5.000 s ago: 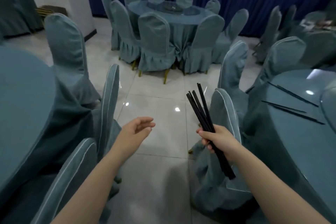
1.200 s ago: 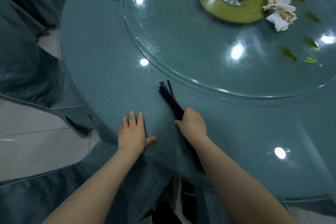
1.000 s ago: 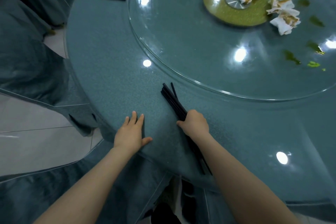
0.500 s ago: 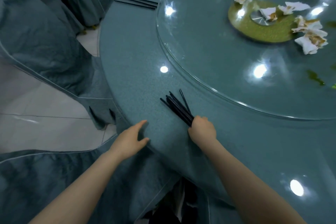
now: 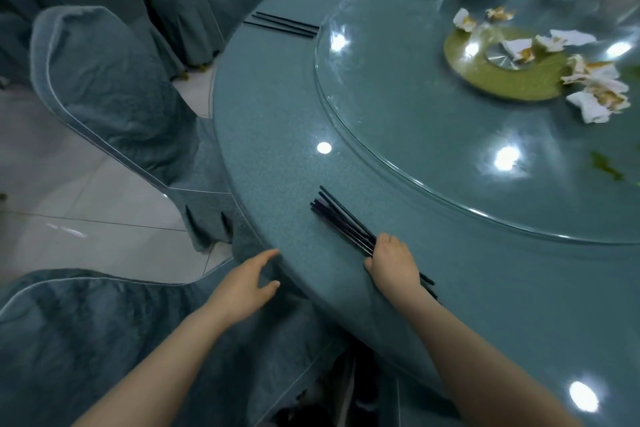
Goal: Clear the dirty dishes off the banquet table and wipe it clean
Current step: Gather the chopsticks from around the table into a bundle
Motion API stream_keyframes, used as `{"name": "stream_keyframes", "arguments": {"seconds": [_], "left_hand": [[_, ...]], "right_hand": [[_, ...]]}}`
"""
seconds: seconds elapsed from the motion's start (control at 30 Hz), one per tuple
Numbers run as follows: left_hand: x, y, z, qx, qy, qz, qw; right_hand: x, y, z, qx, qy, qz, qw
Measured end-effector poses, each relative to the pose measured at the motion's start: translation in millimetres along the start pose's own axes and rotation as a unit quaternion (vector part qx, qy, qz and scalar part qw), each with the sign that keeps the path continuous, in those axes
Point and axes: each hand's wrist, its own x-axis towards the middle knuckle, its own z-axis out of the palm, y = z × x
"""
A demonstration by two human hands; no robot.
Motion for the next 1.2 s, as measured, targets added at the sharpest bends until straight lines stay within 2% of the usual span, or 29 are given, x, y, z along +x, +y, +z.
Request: {"name": "stream_keyframes", "arguments": {"seconds": [0.2, 0.37, 0.43, 0.5, 0.57, 0.63, 0.7, 0.77, 0.9, 1.07, 1.2], "left_hand": [[-10, 0, -12, 0.002, 0.037, -0.009, 0.999], [-16, 2, -26, 0.001, 0.081, -0.006, 0.997], [-19, 1, -29, 0.005, 0.088, -0.009, 0.996], [-22, 1, -31, 0.012, 0.092, -0.014, 0.996], [-25, 0, -32, 0.009, 0.096, -0.014, 0.995], [-29, -2, -33, 0.003, 0.101, -0.016, 0.995], [-33, -4, -34, -0.001, 0.106, -0.023, 0.994], [-38, -7, -36, 0.003, 0.112, -0.028, 0.993], [-50, -13, -44, -0.019, 0.139, -0.028, 0.99], [-73, -24, -58, -0.094, 0.149, -0.049, 0.983], [-108, -37, -75, -0.142, 0.207, -0.031, 0.967]], "right_hand": [[-5, 0, -17, 0.144, 0.044, 0.013, 0.989], [-3, -15, -51, 0.284, 0.13, -0.001, 0.95], [-6, -23, -60, 0.353, 0.185, -0.012, 0.917], [-8, -28, -66, 0.449, 0.231, -0.016, 0.863], [-10, -32, -68, 0.524, 0.241, -0.019, 0.817], [-11, -34, -65, 0.566, 0.231, -0.027, 0.791], [-13, -33, -56, 0.545, 0.224, -0.036, 0.807], [-15, -26, -41, 0.488, 0.216, -0.048, 0.845], [-14, -18, -24, 0.422, 0.14, -0.063, 0.893], [-29, -55, -39, 0.446, 0.156, -0.094, 0.876], [-49, -107, -55, 0.475, 0.113, -0.114, 0.865]]}}
